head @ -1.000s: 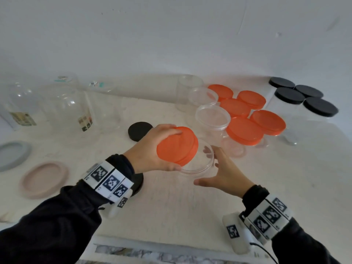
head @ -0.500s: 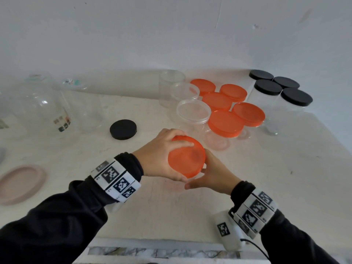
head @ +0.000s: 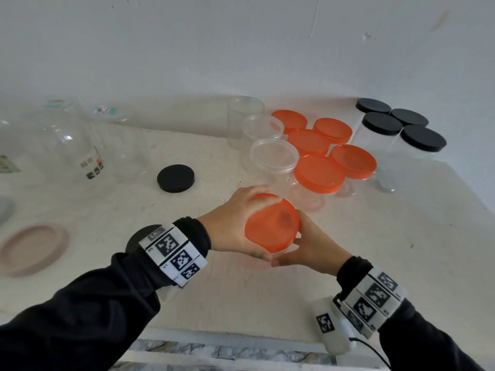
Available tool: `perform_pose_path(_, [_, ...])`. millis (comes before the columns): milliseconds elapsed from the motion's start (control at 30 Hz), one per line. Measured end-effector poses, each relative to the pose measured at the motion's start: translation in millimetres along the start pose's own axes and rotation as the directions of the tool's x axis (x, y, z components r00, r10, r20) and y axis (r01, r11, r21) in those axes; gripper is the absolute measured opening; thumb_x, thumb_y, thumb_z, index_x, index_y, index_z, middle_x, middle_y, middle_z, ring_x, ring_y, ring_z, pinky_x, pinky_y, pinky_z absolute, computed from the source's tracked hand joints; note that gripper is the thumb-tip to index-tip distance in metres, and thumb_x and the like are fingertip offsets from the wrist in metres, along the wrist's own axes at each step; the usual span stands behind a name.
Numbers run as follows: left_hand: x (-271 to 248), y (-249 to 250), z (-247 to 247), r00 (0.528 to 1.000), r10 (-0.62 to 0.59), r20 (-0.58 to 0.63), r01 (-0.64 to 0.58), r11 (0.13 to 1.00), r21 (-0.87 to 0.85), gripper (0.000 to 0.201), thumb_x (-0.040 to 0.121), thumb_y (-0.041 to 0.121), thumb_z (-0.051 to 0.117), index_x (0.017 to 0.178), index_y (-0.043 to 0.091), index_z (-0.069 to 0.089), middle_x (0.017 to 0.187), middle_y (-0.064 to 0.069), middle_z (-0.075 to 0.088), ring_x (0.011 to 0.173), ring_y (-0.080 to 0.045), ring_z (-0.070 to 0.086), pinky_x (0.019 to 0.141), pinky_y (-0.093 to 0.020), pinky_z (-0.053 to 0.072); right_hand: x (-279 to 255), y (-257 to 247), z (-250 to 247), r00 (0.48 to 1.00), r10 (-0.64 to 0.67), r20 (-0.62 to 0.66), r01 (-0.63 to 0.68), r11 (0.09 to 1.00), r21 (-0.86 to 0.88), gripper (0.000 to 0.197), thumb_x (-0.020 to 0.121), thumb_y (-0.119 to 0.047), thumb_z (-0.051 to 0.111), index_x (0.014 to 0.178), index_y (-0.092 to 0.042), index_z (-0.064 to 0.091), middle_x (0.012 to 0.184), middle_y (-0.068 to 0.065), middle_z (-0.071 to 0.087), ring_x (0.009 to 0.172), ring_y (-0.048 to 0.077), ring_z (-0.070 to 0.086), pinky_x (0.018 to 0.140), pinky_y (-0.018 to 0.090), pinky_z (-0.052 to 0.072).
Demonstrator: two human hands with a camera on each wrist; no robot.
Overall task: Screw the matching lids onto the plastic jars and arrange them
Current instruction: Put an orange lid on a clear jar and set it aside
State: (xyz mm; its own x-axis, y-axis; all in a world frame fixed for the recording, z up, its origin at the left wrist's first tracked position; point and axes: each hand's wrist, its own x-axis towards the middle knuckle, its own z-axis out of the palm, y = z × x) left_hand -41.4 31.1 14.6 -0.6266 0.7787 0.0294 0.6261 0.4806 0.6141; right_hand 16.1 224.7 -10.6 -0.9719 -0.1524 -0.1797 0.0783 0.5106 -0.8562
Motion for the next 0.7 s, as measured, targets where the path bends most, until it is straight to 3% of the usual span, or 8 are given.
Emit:
perform_pose_path(100, [-3.0,-10.2,1.2,0.997,-0.083,-0.007,0.080,0.975,-0.206,0.128,0.050,0.036,0.089,0.145,0.028,0.004,0.148,0.012,0.008,0.135,-0.003,0.013,0.109,-0.026,0.021,-4.4,-9.1,-15.6,0.998,0.003,0.056,0.001,0.997,-0.082,0.115,0.056,-0.026,0.088,0.142,-0.023,0.013,0.139,-0.006,0.028,0.127,0.010,0.034,0.105,0.029,0.036])
perform_pose_path(200, [-7.8,-25.1,3.4,0.986,-0.161,0.051,0.168,0.915,-0.366,0.135,0.042,0.043,0.086,0.144,0.034,-0.002,0.150,0.013,0.010,0.135,-0.001,0.017,0.109,-0.023,0.021,-7.0,-32.9,-34.9,0.993,-0.043,0.106,0.069,0.964,-0.257,0.119,0.054,-0.040,0.085,0.145,-0.028,0.009,0.144,-0.008,0.021,0.130,0.009,0.029,0.110,0.034,0.030])
perform_pose_path(300, [-7.9,-33.2,8.1,0.969,-0.203,0.141,0.244,0.875,-0.417,0.131,0.047,0.035,0.086,0.143,0.036,-0.003,0.145,0.010,0.018,0.134,-0.009,0.025,0.107,-0.024,0.028,-3.2,-59.7,-37.1,0.967,-0.058,0.249,0.178,0.851,-0.495,0.106,0.062,-0.043,0.082,0.145,-0.033,0.016,0.148,-0.012,0.013,0.133,0.011,0.025,0.110,0.033,0.030])
perform_pose_path(400, [-3.7,-33.1,11.1,0.969,-0.197,0.150,0.244,0.860,-0.448,0.122,0.046,0.035,0.086,0.140,0.036,0.008,0.136,0.014,0.029,0.124,-0.002,0.035,0.096,-0.013,0.035,5.8,-79.0,-25.5,0.942,-0.030,0.334,0.263,0.685,-0.680,0.101,0.067,-0.049,0.077,0.145,-0.041,0.012,0.154,-0.009,-0.001,0.138,0.018,0.016,0.108,0.039,0.032])
perform_pose_path(533, [-0.5,-35.5,12.1,0.970,-0.210,0.125,0.244,0.848,-0.470,0.095,0.059,0.010,0.086,0.128,0.037,0.025,0.124,0.021,0.040,0.113,0.004,0.041,0.086,-0.007,0.037,17.7,-91.0,-18.2,0.931,0.016,0.365,0.293,0.561,-0.774,0.095,0.069,-0.044,0.076,0.142,-0.046,0.014,0.146,0.001,0.021,0.127,0.023,0.030,0.100,0.042,0.041])
perform_pose_path(600, [0.0,-37.1,12.2,0.971,-0.206,0.119,0.238,0.842,-0.485,0.093,0.056,0.011,0.087,0.124,0.040,0.030,0.123,0.020,0.042,0.113,0.005,0.042,0.087,-0.009,0.038,21.1,-94.0,-19.6,0.920,0.016,0.391,0.315,0.562,-0.764,0.094,0.068,-0.039,0.078,0.140,-0.048,0.018,0.137,-0.001,0.027,0.120,0.021,0.034,0.096,0.041,0.043])
perform_pose_path(700, [0.1,-36.6,11.0,0.970,-0.199,0.140,0.242,0.837,-0.491,0.095,0.051,0.023,0.084,0.128,0.038,0.031,0.125,0.019,0.043,0.116,0.003,0.042,0.094,-0.016,0.038,24.9,-96.3,-23.7,0.890,0.026,0.455,0.360,0.572,-0.737,0.095,0.066,-0.031,0.078,0.138,-0.050,0.020,0.135,-0.004,0.025,0.119,0.018,0.032,0.094,0.041,0.044])
